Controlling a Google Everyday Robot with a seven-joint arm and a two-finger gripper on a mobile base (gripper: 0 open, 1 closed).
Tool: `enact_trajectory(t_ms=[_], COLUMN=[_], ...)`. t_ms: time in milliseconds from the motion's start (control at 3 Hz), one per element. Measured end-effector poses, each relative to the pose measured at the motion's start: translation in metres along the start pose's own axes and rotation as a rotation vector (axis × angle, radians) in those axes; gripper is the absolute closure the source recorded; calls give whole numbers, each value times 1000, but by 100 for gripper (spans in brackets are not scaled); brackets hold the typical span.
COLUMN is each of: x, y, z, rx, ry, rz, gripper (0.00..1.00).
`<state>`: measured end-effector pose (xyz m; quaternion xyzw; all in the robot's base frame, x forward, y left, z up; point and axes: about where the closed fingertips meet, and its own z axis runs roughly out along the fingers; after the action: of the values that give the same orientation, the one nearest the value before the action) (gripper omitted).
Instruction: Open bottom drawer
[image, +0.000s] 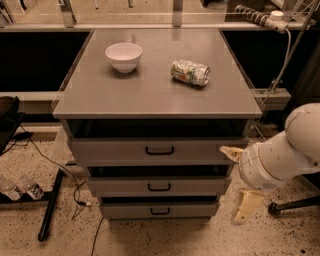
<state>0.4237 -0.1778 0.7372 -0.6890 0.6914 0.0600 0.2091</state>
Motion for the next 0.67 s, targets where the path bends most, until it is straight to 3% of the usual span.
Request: enact_trajectory(t_ms=[333,667], x=[16,46], y=[-6,-19], z=[34,84], rx=[-8,-7], ry=[-15,-43], rz=[34,76], gripper=[0,0])
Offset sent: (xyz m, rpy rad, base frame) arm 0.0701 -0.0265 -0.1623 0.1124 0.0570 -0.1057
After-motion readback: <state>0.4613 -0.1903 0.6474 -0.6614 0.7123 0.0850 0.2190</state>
